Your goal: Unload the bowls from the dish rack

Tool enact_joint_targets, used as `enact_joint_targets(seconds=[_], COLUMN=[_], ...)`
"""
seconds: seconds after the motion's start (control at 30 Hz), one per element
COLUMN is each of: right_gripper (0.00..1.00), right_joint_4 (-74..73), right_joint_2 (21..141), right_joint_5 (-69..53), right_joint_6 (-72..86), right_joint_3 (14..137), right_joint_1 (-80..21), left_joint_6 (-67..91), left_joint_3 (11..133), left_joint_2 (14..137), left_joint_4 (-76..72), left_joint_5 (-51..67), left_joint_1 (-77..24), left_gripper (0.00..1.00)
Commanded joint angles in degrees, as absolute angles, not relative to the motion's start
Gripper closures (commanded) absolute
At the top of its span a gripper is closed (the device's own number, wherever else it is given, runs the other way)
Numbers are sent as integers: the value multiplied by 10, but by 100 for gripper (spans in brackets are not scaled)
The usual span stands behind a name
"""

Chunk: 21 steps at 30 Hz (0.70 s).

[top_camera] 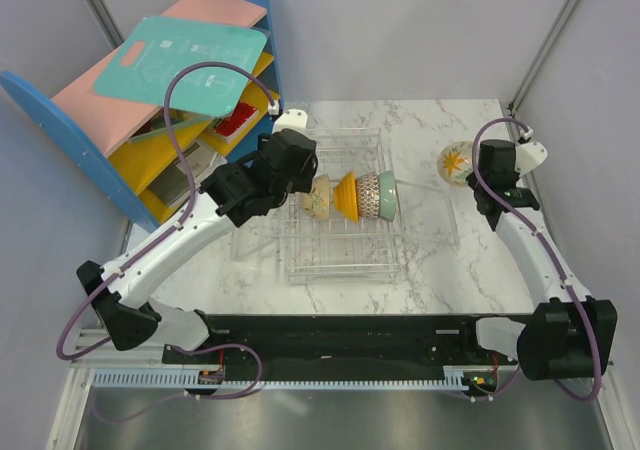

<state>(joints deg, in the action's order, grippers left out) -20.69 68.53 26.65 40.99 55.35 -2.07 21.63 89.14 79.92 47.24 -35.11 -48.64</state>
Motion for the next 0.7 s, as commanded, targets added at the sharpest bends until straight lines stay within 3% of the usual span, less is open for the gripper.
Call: enact_joint_targets(seconds=[0.0, 0.67], right_gripper=[100, 97], right_joint_4=[-169, -157], right_joint_2=[713, 852], right_joint_5=[310, 265], right_joint_6=[457, 476], right_joint_3=[535, 506], right_joint_1=[-4, 82], left_joint_6=[236, 275], left_joint_3=[866, 816], left_joint_2=[773, 744], left_joint_4=[471, 489], left_joint_5=[-365, -374], left_joint_1=[-483, -479], left_gripper=[35, 35])
